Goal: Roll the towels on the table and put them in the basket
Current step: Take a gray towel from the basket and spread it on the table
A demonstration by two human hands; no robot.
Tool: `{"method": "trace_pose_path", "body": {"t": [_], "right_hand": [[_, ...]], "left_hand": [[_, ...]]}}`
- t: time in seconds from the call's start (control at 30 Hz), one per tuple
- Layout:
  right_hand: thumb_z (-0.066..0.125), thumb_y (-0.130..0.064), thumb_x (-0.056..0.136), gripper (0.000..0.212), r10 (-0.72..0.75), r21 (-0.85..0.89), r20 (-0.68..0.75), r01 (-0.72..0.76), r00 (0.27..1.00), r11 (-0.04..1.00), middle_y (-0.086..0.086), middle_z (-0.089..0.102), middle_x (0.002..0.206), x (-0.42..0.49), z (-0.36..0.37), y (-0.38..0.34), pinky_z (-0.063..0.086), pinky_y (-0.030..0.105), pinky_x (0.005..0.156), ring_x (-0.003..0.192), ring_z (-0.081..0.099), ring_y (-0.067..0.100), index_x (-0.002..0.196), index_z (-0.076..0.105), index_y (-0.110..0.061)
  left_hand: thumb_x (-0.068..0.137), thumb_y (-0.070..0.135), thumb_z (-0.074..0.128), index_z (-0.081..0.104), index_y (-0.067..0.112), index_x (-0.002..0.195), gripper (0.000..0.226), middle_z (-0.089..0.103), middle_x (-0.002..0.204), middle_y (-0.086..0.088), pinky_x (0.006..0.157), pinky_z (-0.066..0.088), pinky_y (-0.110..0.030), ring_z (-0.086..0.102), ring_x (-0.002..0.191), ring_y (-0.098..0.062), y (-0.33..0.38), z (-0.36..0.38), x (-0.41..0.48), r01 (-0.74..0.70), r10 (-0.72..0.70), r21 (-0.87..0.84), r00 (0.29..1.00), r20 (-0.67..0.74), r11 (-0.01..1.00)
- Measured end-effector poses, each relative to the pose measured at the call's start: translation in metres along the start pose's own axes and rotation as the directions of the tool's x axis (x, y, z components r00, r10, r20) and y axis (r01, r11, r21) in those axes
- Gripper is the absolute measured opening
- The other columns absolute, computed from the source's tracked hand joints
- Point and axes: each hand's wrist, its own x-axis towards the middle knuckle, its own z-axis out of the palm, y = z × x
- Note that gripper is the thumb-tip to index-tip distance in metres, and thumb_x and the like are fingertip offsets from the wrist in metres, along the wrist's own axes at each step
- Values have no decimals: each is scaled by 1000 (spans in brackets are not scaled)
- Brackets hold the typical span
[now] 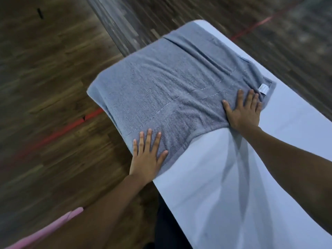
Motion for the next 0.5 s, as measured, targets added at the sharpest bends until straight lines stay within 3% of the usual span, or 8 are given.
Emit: {"method": "trace_pose_path", "body": {"t": [0.3,0.5], "right_hand": [[9,-82,85,87,69,31,-1,-69,998,997,10,-8,162,-142,-4,180,-5,45,120,149,-10,25,154,-2,-30],[13,-78,88,84,65,35,-25,-64,998,997,11,-4,162,-217,-4,289,-3,46,120,149,-7,26,155,2,-29]], "left_hand": [[95,66,2,-1,22,155,74,-7,162,-12,116,-1,-53,-11,147,-35,134,60,-157,-41,41,43,999,-3,998],[97,65,5,-1,23,155,72,-5,162,-12,116,-4,-51,-10,147,-34,217,96,-246,-51,51,60,999,4,997]]}}
